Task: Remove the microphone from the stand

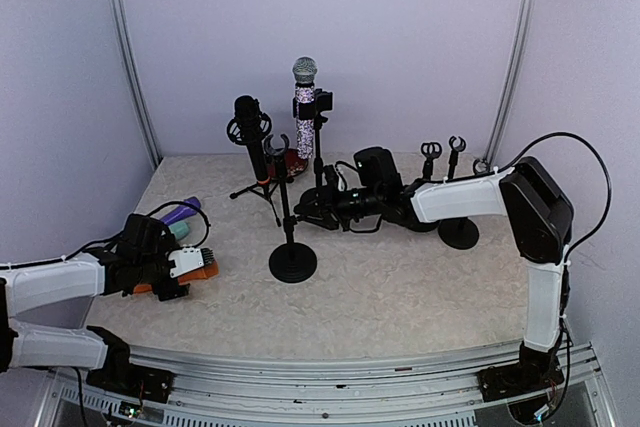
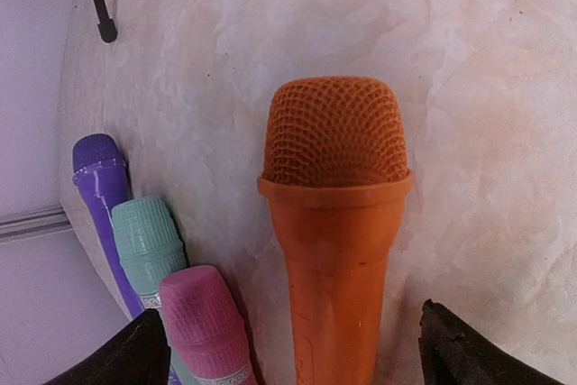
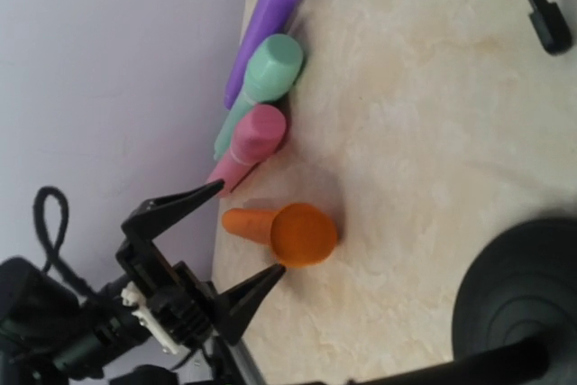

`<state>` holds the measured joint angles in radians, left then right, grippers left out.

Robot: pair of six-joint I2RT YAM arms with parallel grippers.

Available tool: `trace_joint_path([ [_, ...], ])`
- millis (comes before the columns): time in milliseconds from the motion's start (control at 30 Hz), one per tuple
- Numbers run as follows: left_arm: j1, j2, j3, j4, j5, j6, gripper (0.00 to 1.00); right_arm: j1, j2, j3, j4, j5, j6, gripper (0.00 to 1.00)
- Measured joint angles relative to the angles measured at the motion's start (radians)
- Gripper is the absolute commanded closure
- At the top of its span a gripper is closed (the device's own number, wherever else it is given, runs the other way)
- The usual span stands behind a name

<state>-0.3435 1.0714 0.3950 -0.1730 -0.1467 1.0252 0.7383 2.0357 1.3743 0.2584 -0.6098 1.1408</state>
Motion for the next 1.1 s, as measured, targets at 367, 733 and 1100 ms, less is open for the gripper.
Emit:
trace_joint_path([
  [367,0.000,-0.054,0.261,-0.184,0.100,-0.106,0.03,-0.004,0.008,-0.018,0.051,-0.005,0.012,1.00],
  [733,0.005,-0.060,0.394,-0.348,0.256,-0.188,0.02,-0.004,0.008,-0.111,0.092,-0.002,-0.050,0.95],
  [1100,0.004,-0.063,0.399,-0.401,0.311,-0.195,0.02,-0.004,-0.015,-0.145,0.089,0.035,-0.050,0.34],
])
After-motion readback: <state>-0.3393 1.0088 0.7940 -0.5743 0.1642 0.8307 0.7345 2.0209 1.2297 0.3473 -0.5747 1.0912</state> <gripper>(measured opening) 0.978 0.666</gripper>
